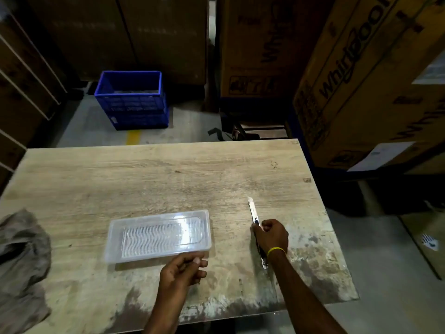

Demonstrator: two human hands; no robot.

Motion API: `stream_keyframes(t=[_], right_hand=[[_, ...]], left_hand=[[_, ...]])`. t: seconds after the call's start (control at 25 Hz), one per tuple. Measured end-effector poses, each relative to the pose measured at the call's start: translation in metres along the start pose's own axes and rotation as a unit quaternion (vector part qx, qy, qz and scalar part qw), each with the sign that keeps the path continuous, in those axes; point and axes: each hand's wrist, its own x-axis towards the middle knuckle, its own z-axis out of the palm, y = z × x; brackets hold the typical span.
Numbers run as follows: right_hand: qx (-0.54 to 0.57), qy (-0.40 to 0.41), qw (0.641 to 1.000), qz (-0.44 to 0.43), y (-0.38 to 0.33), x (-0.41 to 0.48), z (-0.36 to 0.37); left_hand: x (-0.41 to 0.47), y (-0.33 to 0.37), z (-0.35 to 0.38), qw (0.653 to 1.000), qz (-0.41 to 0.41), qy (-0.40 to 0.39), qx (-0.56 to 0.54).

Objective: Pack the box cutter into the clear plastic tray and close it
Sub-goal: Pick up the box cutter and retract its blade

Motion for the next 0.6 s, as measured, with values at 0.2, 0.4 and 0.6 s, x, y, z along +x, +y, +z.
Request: stream_keyframes(t=[0.2, 0.4, 0.6], right_hand=[[-0.032, 0.007, 0.999, 0.021, -0.008, 0.001, 0.003], [-0.062, 0.001, 0.998, 0.022, -0.01, 0.002, 0.009], [-0.097, -0.007, 0.995, -0.013, -0.012, -0.005, 0.012]], left_hand=[[0.003, 0.0, 0.007, 1.0, 0.015, -0.023, -0.003], [0.003, -0.001, 0.013, 0.998, 0.028, -0.051, 0.014], [0.007, 0.002, 0.02, 0.997, 0.036, -0.066, 0.018]])
